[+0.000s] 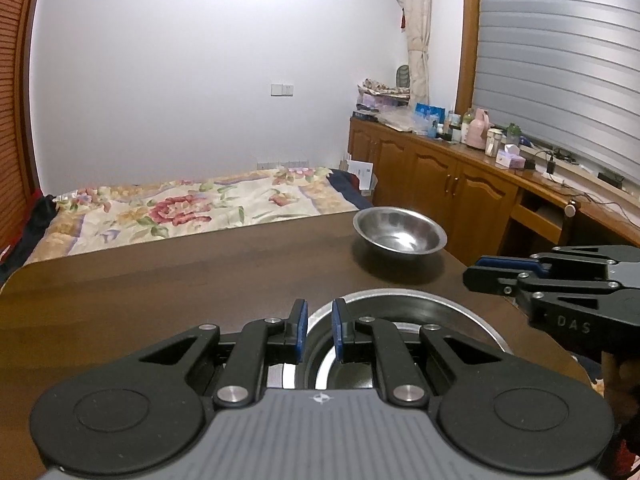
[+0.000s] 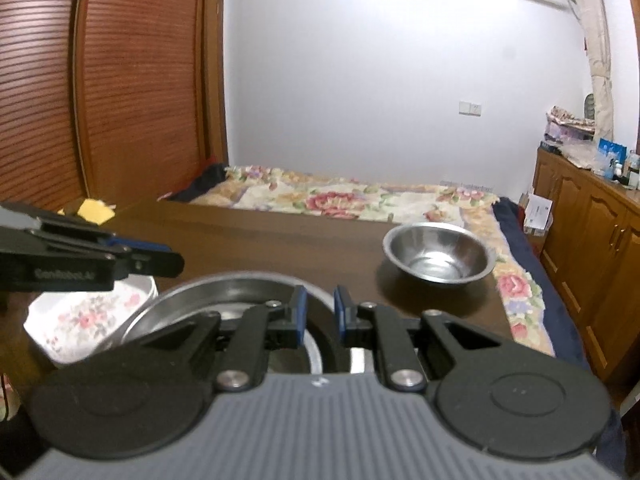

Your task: Organize plates and bowls

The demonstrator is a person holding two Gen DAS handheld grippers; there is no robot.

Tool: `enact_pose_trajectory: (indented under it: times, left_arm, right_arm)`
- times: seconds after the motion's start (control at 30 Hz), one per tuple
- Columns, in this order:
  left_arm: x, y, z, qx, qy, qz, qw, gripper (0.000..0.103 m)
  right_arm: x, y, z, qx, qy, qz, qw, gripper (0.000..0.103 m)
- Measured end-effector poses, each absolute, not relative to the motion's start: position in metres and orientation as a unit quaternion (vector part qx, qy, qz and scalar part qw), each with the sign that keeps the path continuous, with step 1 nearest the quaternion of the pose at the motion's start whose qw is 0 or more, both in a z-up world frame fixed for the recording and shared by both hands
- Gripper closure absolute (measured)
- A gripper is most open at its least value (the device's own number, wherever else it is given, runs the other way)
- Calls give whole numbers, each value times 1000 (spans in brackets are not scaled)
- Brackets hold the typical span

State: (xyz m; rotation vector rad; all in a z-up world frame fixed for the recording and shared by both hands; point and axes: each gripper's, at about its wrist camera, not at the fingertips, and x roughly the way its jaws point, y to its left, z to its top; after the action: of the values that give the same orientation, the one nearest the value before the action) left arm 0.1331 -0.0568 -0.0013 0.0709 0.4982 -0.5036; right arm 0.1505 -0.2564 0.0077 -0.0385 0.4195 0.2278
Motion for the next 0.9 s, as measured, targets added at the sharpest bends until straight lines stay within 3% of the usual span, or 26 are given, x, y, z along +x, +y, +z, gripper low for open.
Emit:
enact_pose_trajectory:
  times: [0.43, 0.5, 0.53, 0.57, 0.63, 0.77, 0.83, 0.9]
  left_arm:
    - [138, -66, 5, 46, 239, -254, 936, 85]
    - [140, -66, 6, 45, 239, -254, 936, 82]
    - [141, -67, 7, 46, 239, -254, 936, 79]
    - [142, -68, 7, 46, 239, -254, 936, 77]
    - [144, -69, 8, 47, 237, -255, 936, 69]
    - [154, -75, 10, 52, 228, -256, 938, 36]
    - [161, -79, 12, 57, 227, -257, 938, 29]
    - [170, -84, 13, 66, 226, -255, 938, 26]
  right_arm:
    - [150, -277, 12, -5, 195, 85, 977, 86]
    - [152, -280, 12, -3, 196, 80, 977, 79]
    - [153, -282, 12, -3, 196, 78, 978, 65]
    - [154, -283, 11, -1, 193, 75, 978, 60]
    - [156, -288, 12, 2, 192, 71, 979, 60]
    - [162, -295, 12, -2, 187, 66, 980, 56]
    - [167, -298, 12, -11, 182, 60, 981, 44]
    - [174, -302, 11, -16, 178, 51, 983, 39]
